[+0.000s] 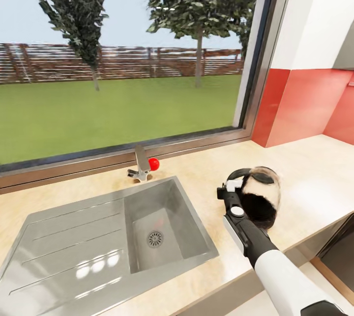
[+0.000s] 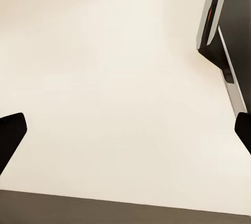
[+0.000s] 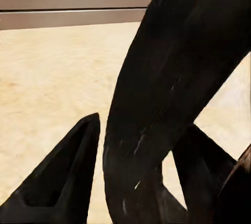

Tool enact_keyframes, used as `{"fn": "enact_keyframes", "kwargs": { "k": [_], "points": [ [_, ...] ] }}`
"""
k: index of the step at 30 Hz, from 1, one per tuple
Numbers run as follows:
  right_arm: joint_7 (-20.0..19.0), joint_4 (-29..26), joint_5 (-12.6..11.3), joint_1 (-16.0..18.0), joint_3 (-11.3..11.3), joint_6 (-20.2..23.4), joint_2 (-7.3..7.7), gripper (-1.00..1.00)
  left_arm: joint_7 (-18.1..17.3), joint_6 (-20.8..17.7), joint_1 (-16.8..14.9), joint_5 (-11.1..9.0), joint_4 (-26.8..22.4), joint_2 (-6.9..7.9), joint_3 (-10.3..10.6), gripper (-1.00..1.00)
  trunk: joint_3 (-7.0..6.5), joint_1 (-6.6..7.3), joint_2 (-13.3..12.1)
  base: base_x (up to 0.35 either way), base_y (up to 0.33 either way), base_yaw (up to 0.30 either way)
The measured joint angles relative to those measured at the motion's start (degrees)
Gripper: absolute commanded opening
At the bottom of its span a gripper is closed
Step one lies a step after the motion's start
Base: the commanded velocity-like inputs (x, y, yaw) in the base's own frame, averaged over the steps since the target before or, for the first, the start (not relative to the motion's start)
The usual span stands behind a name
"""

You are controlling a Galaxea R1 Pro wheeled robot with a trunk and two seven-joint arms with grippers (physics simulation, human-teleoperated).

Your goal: Set up a coffee station on the kitchen countertop: keep the coffee maker on the countertop, move the bottle of coffee from the kitchen shelf to the counter next to the coffee maker, place a paper coffee filter on top of the coffee maker, put the saucer next to the coffee maker with the coffee cup on the saucer, and place the electric kettle next to the coffee maker.

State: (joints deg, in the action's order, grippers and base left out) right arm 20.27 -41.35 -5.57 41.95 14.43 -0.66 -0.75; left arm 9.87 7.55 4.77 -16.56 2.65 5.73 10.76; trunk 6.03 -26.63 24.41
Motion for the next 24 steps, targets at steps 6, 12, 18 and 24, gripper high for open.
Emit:
{"fn": "enact_keyframes", "kwargs": {
  "k": [6, 12, 18, 24],
  "points": [
    [0.0, -0.1, 0.2, 0.0, 0.0, 0.0, 0.01, -1.0, 0.0, 0.0, 0.1, 0.0, 0.0, 0.0, 0.0, 1.0, 0.0, 0.0, 0.0, 0.0, 0.0, 0.0],
    [0.0, -0.2, 0.1, 0.0, 0.0, 0.0, 0.0, -1.0, 0.0, 0.0, 0.1, 0.0, 0.0, 0.0, 0.0, 1.0, 0.0, 0.0, 0.0, 0.0, 0.0, 0.0],
    [0.0, -0.3, 0.1, 0.0, 0.0, 0.0, -0.01, -1.0, 0.0, 0.0, 0.1, 0.0, 0.0, 0.0, 0.0, 1.0, 0.0, 0.0, 0.0, 0.0, 0.0, 0.0],
    [-0.1, -0.3, 0.0, 0.0, 0.0, 0.0, -0.08, -1.0, 0.0, 0.0, 0.1, 0.0, 0.0, 0.0, -0.1, 1.0, 0.0, 0.0, 0.0, 0.0, 0.0, 0.0]
  ]
}}
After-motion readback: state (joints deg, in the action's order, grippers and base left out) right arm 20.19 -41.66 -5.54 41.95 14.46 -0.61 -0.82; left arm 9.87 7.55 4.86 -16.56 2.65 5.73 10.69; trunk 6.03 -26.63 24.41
